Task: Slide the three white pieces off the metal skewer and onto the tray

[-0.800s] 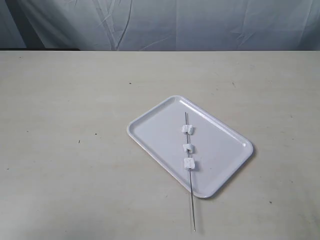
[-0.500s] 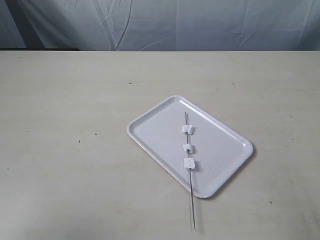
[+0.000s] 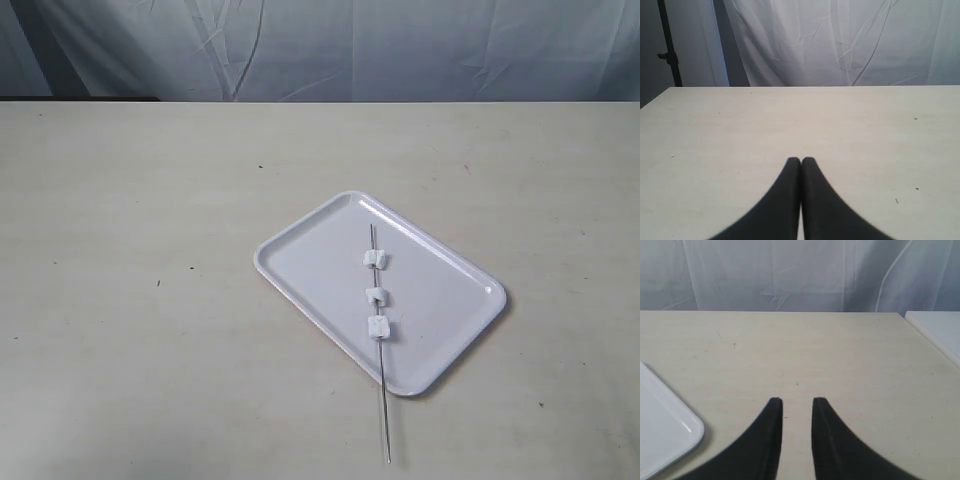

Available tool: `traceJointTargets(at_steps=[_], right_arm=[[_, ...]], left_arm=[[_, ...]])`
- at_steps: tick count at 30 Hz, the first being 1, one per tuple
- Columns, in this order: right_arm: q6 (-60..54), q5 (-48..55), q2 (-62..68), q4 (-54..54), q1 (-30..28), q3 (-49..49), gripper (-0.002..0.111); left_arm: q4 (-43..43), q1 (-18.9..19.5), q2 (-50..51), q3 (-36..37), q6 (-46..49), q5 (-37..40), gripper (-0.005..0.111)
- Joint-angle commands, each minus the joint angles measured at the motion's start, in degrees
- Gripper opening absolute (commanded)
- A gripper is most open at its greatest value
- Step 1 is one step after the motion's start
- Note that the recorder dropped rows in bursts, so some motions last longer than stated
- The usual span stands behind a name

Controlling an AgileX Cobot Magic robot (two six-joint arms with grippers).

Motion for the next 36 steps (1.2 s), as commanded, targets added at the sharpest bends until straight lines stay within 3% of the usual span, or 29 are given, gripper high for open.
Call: traceJointTargets(at_steps=[1,25,31,36], right_arm=[[-0.16,-0.38,-0.23,0.00,0.31,0.06,0.021],[-0.16,-0.50,-0.23,0.02,0.31,0.06,0.021],[-0.16,-0.51,-0.23,2.08,0.31,0.06,0.021],[-0.16,-0.51,-0.23,13.14,0.31,0.06,0.021]], left_arm=[[0.01,0.00,-0.30,0.28,-0.28,0.02,0.000],[0.11,0.00,-0.30,0.28,-0.28,0.02,0.000],[13.75,0.00,-0.30,0.28,-0.19,-0.37,0.000],[23.16,0.00,-0.30,0.28,0.21,-0.37,0.000]])
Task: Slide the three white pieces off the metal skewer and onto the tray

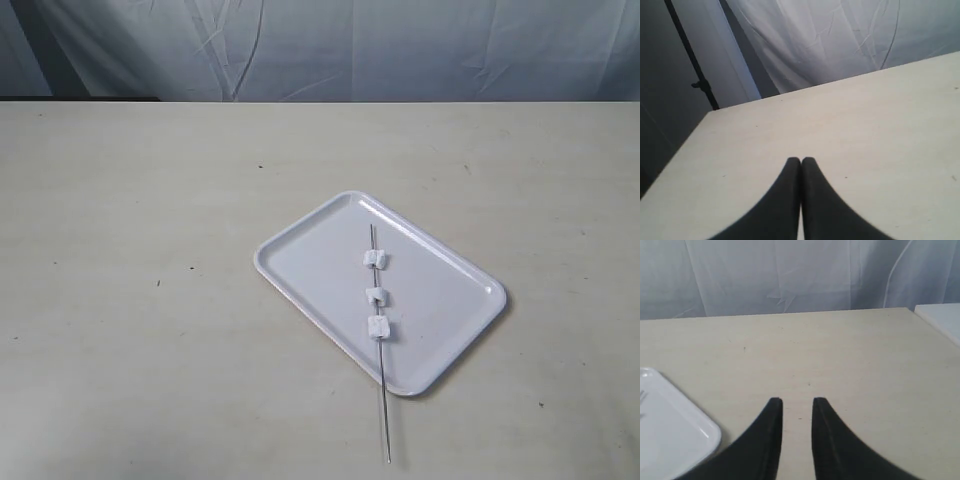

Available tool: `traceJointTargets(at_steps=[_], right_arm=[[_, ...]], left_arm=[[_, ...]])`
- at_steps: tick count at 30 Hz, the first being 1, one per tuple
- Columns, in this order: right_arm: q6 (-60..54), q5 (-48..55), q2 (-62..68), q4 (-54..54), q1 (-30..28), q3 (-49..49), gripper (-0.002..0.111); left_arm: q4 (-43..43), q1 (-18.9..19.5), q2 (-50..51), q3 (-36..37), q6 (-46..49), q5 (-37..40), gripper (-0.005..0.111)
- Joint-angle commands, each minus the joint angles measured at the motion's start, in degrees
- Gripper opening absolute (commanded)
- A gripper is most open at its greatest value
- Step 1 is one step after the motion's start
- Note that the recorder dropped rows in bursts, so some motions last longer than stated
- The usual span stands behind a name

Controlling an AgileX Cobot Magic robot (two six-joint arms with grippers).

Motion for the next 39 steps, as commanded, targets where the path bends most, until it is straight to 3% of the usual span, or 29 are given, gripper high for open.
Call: traceJointTargets(at_steps=[1,7,12,21,27,39], right_arm=[[-0.16,-0.83,-0.23,9.73,0.31,0.06,0.021],[-0.16,-6.06,-0.23,17.76,0.31,0.06,0.021],[-0.16,-6.27,-0.23,21.84,0.31,0.06,0.021],[-0.16,-7.07,-0.23,38.18,0.31,0.06,0.021],[-0.06,-2.99,-0.23,55.86,0.31,0.06,0.021],[-0.06,-4.54,-0.23,56.04,0.31,0.06,0.021]], left_arm=[[9.01,0.00,-0.30,0.28,0.21,-0.37,0.000],[11.85,0.00,-0.30,0.28,0.21,-1.51,0.000],[22.60,0.00,-0.30,0.28,0.21,-5.97,0.000],[21.38,0.00,-0.30,0.28,-0.67,-27.70,0.000],[21.38,0.00,-0.30,0.28,-0.67,-40.31,0.000],[21.38,0.00,-0.30,0.28,-1.57,-41.90,0.000]])
